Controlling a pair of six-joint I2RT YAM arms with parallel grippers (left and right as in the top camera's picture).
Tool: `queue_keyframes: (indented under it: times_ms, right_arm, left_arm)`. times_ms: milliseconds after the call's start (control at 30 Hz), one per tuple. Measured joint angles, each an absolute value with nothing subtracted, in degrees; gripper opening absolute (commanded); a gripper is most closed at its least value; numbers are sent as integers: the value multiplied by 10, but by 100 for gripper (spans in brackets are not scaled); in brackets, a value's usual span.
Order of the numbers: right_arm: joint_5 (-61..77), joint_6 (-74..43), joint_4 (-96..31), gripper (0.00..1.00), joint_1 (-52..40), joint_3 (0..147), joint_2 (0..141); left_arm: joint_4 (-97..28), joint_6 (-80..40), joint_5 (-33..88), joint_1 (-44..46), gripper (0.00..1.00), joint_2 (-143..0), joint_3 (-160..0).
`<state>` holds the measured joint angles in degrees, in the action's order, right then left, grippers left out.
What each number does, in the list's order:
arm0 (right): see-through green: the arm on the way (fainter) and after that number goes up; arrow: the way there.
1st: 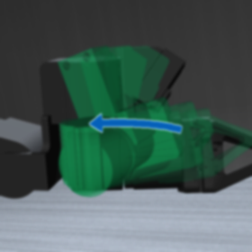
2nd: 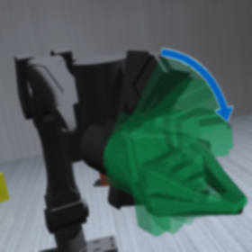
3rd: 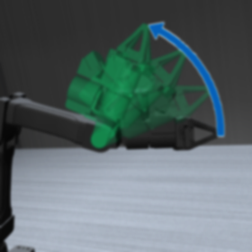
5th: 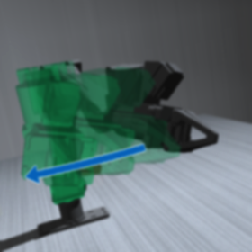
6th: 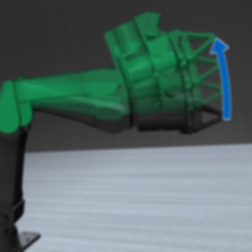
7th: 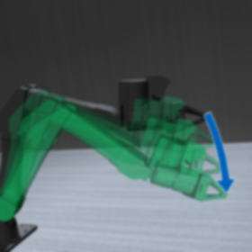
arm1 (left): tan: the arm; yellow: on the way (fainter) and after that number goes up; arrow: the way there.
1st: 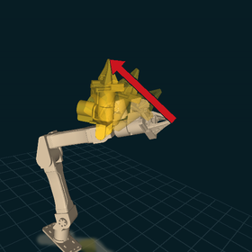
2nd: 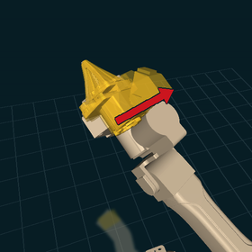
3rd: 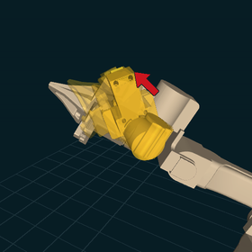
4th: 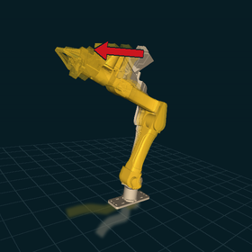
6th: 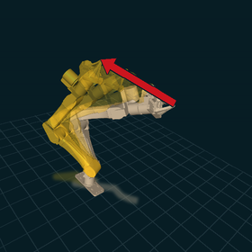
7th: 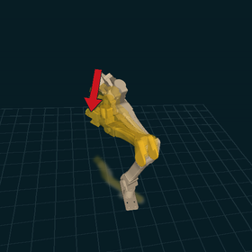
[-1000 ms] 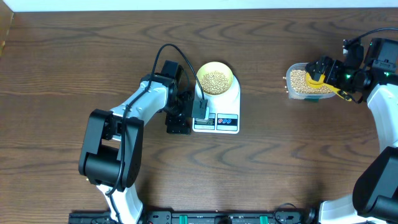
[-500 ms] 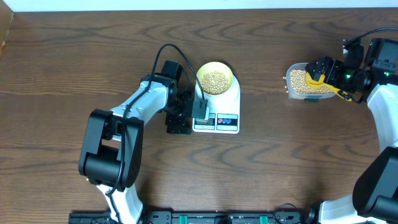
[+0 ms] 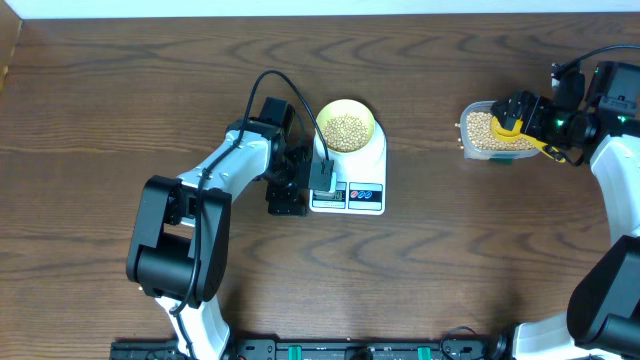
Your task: Scoop item into bowl and weigh 50g on scale
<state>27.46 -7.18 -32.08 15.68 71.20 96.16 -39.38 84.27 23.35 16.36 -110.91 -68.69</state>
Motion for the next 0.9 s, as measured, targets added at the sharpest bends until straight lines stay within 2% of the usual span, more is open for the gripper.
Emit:
queue_keyframes:
  times_ms: [600,900]
  right_arm:
    - [275,-72,-321,99,157,712,962]
    - [275,-72,-321,99,157,712,962]
  left_arm:
    - [-394,843,231,164,98,-1088,-685]
    - [-402,843,204,166,98,-871,-681]
